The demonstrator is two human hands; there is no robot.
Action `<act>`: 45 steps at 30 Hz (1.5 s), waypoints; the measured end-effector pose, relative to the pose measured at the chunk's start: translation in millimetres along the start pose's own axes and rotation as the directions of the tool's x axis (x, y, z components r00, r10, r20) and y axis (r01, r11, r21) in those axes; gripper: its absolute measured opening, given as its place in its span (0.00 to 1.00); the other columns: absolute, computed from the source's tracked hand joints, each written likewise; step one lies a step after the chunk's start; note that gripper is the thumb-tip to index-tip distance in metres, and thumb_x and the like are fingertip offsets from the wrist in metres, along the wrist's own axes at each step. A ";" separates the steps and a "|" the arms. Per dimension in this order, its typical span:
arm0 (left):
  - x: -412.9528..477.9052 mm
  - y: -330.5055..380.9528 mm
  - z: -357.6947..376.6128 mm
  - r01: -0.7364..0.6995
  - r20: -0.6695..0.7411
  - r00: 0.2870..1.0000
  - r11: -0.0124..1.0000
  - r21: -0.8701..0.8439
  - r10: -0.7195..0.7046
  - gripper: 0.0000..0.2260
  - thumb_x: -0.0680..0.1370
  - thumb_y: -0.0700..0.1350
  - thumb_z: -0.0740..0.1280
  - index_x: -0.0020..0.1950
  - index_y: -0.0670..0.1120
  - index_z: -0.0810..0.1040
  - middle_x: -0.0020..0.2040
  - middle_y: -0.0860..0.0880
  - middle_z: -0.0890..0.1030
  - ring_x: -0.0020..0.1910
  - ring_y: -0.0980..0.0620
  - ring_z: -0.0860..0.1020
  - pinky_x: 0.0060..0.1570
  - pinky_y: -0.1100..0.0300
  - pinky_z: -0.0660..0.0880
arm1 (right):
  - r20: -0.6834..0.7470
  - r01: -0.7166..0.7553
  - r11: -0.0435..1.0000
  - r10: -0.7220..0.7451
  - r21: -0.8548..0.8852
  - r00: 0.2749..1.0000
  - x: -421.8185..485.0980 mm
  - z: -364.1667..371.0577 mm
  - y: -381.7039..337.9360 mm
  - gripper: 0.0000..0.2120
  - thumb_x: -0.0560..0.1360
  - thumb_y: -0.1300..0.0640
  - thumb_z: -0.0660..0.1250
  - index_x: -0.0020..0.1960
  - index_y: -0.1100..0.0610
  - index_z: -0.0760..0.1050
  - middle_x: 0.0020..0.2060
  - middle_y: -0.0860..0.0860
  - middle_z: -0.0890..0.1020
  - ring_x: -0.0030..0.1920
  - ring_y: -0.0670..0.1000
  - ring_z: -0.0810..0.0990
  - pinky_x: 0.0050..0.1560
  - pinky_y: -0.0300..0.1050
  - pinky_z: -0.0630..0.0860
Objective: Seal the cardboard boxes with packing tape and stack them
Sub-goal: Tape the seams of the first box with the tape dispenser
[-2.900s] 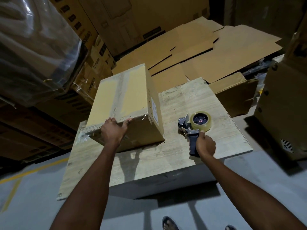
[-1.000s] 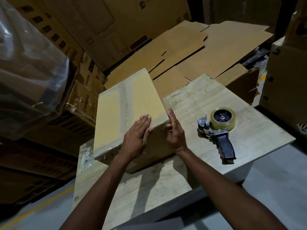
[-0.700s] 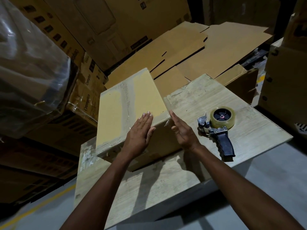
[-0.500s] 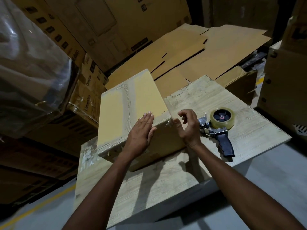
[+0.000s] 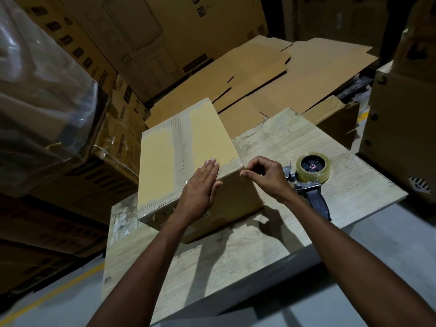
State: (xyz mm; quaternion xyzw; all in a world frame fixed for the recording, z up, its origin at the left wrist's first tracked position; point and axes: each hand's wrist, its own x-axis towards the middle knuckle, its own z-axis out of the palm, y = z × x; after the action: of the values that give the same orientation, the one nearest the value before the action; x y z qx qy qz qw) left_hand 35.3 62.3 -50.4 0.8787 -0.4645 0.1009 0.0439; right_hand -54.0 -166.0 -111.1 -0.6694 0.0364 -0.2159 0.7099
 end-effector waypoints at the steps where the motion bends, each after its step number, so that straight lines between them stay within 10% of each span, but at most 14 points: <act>1: 0.1 0.1 0.8 -0.010 -0.008 1.000 1.000 -0.002 0.010 0.27 0.86 0.55 0.50 0.81 0.42 0.62 0.81 0.44 0.60 0.81 0.52 0.56 0.80 0.60 0.49 | 0.017 -0.023 0.999 0.022 0.035 1.000 1.9 -1.4 0.1 0.13 0.70 0.53 0.80 0.45 0.59 0.81 0.40 0.55 0.86 0.44 0.55 0.86 0.52 0.52 0.83; 12: -7.6 3.2 2.5 -0.021 -0.019 1.000 0.999 0.023 0.022 0.25 0.87 0.52 0.52 0.83 0.45 0.58 0.83 0.46 0.56 0.83 0.52 0.52 0.80 0.49 0.55 | 0.167 0.093 0.938 -0.039 -0.333 0.985 1.2 -24.6 -23.1 0.11 0.75 0.62 0.77 0.54 0.52 0.82 0.50 0.48 0.85 0.52 0.46 0.83 0.56 0.44 0.80; 17: -37.6 -0.6 -1.4 0.133 -0.183 0.975 0.991 0.007 -0.130 0.25 0.87 0.53 0.54 0.82 0.45 0.59 0.82 0.48 0.57 0.83 0.52 0.52 0.81 0.50 0.49 | 0.074 0.430 0.507 -0.579 -0.747 0.812 -24.5 0.4 -13.3 0.16 0.80 0.58 0.68 0.67 0.62 0.79 0.65 0.58 0.81 0.67 0.57 0.79 0.69 0.54 0.73; 22: -57.9 -19.7 7.8 0.276 -0.258 0.933 0.959 0.061 -0.252 0.23 0.86 0.52 0.56 0.78 0.42 0.67 0.78 0.43 0.67 0.80 0.45 0.61 0.78 0.44 0.58 | 0.423 0.603 0.163 -0.572 -0.781 0.703 -32.4 38.0 4.5 0.24 0.86 0.56 0.60 0.78 0.67 0.65 0.79 0.64 0.64 0.80 0.62 0.62 0.80 0.59 0.59; 33: -61.5 -25.4 15.1 0.260 -0.262 0.935 0.964 0.048 -0.239 0.24 0.85 0.54 0.56 0.77 0.43 0.71 0.76 0.43 0.72 0.76 0.45 0.69 0.75 0.46 0.66 | 0.424 0.515 0.076 -0.472 -0.854 0.773 -28.9 56.0 59.8 0.39 0.82 0.50 0.56 0.83 0.61 0.38 0.83 0.58 0.38 0.83 0.59 0.40 0.82 0.56 0.40; 45: -76.2 -33.6 2.7 0.210 -0.212 0.957 0.977 0.035 -0.198 0.24 0.86 0.53 0.54 0.80 0.44 0.64 0.81 0.46 0.62 0.82 0.50 0.57 0.79 0.46 0.55 | 0.467 0.558 0.079 -0.459 -0.826 0.756 -38.6 93.4 28.3 0.36 0.82 0.53 0.60 0.83 0.64 0.49 0.82 0.62 0.50 0.83 0.61 0.50 0.82 0.58 0.44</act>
State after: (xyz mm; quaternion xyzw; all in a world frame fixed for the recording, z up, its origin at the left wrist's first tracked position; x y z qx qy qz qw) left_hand 21.6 142.3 -69.1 0.9075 -0.3611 0.2001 0.0773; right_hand -49.8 -64.7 -138.1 -0.9267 -0.1096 -0.3549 0.0566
